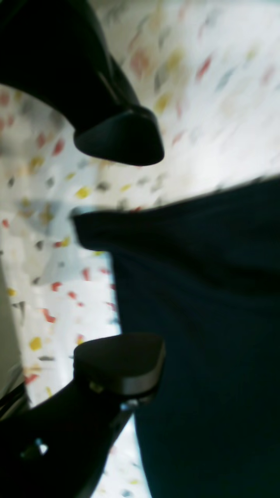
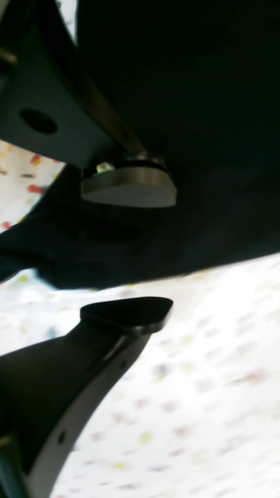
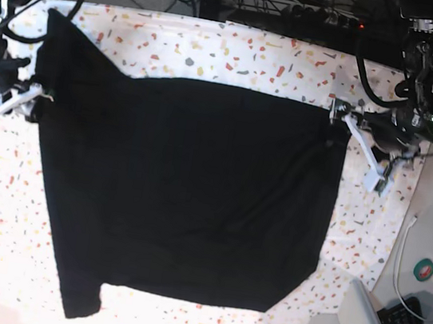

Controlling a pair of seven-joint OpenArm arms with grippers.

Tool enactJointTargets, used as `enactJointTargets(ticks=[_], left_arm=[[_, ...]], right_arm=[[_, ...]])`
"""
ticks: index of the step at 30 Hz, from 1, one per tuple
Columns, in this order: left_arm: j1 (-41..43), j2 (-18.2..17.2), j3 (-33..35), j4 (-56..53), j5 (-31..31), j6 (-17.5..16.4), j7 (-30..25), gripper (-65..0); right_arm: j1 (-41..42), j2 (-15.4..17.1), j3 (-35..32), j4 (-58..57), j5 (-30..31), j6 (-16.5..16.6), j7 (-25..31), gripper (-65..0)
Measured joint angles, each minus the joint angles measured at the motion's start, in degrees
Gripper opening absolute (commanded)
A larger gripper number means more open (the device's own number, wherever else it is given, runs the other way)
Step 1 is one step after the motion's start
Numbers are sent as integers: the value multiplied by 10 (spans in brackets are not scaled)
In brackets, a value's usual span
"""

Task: Layout the t-shirt on the table in an organized manner, then fold the t-shirt properly
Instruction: 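Hold the shirt shoulders pinched with both grippers, keeping it taut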

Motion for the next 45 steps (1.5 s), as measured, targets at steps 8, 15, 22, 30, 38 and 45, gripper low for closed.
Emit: enactJointTargets(ticks=[8,15,22,30,38,45], left_arm=[[7,-4,-2,15,2,0,16,0],[-10,-5,-3,43,0,1,31,0],[39,-9,-5,21,0,2,-19,0],[47,-7,-5,25,-2,4,-17,0],[42,-7,-4,29,-3,0,-16,0],[39,-9,-4,46,-4,0,-16,0]], right_arm=[[-46,-22,-2,-21,-24,0,27,-300],[-28,-6,1,48,-9,2,-21,-302],[-49,-16,0,33,-7,0,24,-302],[-60,-21,-1,36,-3,0,24,-302],[-60,-20,0,38,-8,2,26,-302],[-61,-21,0,50,-10,2,20,-302]])
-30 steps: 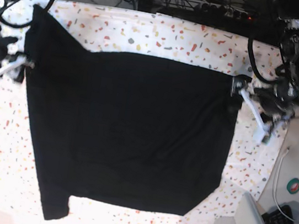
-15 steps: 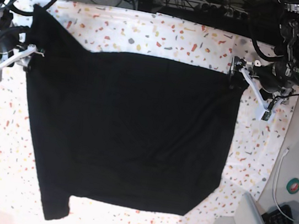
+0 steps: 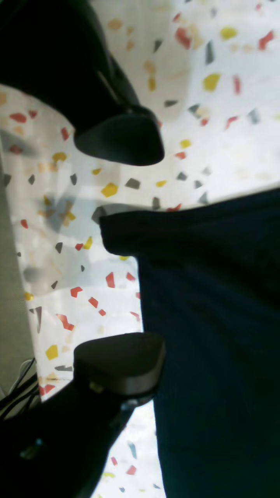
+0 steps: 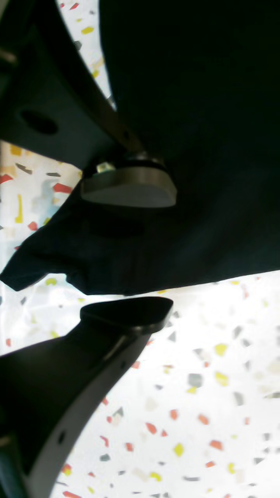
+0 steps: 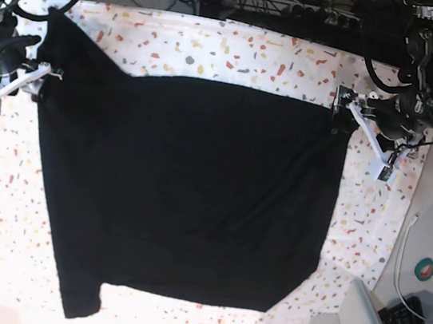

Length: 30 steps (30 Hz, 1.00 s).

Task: Layout the t-shirt on the table in an organized manner, then fold the t-shirt properly
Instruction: 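Hold the shirt shoulders pinched with both grippers, keeping it taut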

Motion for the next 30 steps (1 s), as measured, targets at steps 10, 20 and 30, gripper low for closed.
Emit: enactJointTargets(ticks=[10,20,30], left_arm=[[-1,1,1,35,5,-1,4,0],[14,0,-2,92,-1,0,1,0],[20,2,-1,20,3,1,9,0]], right_arm=[[20,4,0,32,0,0,-14,-302],[11,1,0,0,0,1,16,-303],[10,0,0,-46,-6,0,-15,-303]])
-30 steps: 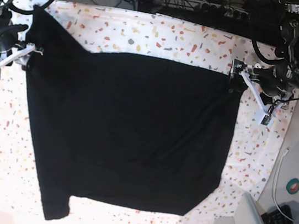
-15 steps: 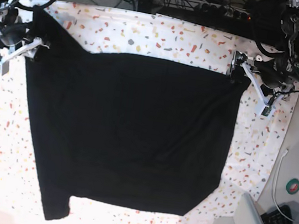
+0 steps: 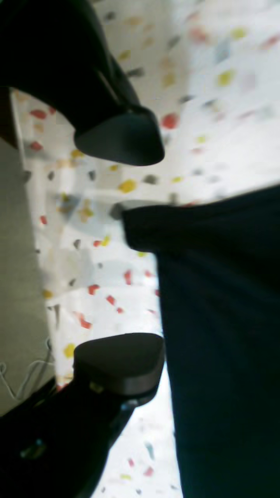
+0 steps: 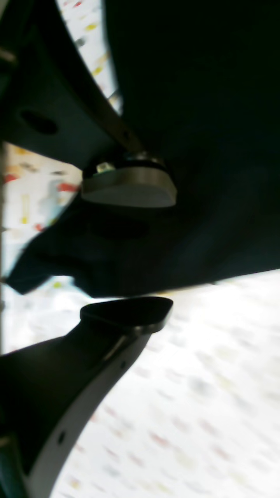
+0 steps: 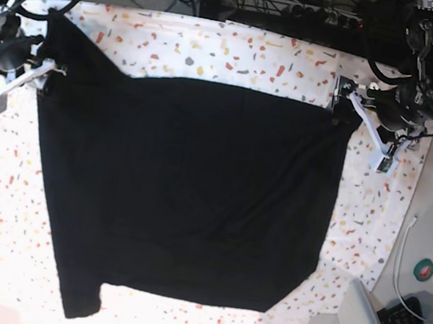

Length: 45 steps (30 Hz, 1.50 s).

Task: Layout the t-shirt on the table in an organized manner, then fold the t-shirt properly
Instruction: 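Hold the shirt shoulders pinched with both grippers, keeping it taut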

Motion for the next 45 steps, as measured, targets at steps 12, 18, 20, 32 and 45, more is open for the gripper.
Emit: enactJointTargets(ticks=[12,18,20,32,45], left_arm=[[6,-1,0,49,-3,-1,-10,0],[2,-1,-1,48,-3,-1,-5,0],[-2,0,0,43,-3,-1,-5,0],[0,0,0,38,-3,-1,-7,0],[-1,0,0,38,-3,-1,-7,0]], right_arm=[[-6,1,0,55,9,0,9,-303],[6,1,0,54,5,0,7,-303],[6,1,0,54,5,0,9,-303],[0,2,0,56,7,0,5,-303],[-1,2,0,56,7,0,5,-303]])
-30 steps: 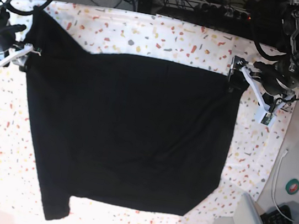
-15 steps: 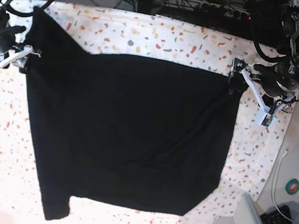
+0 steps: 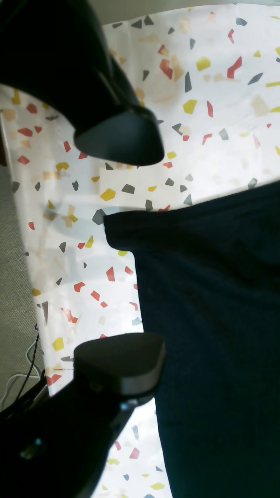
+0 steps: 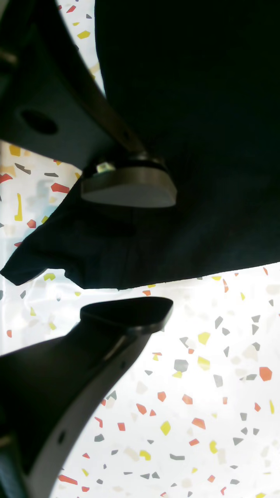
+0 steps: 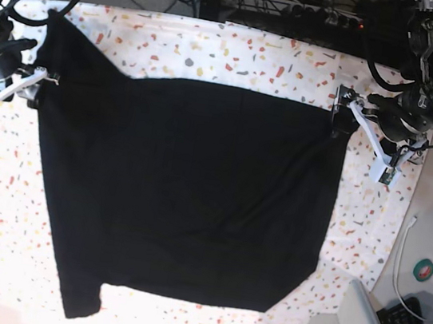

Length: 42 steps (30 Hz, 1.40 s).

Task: Layout the t-shirt on the table in an organized manner, then fold the t-shirt properly
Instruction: 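Hold the shirt shoulders pinched with both grippers, keeping it taut, then pull the shirt shoulders with both grippers to straighten the body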

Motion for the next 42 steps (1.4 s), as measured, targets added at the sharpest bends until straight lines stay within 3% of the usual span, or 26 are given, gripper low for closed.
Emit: enactJointTargets(ticks=[24,27,31,33,37,42], left_arm=[[-1,0,0,-6,0,0,-2,0],[-9,0,1,-66,0,0,-6,0],[-9,1,0,-112,3,1,1,0],[-5,0,1,-116,0,1,-18,0],[24,3,14,-146,-1,1,-121,0],[23,9,35,-191,0,1,-155,0]], right_arm=[[-1,0,0,17,0,0,0,-303],[15,5,1,-37,-2,1,7,-303],[38,2,49,-94,-2,2,4,-303],[42,5,62,-103,-4,1,8,-303],[42,3,64,-110,-5,1,5,-303],[42,4,61,-110,-2,1,7,-303]])
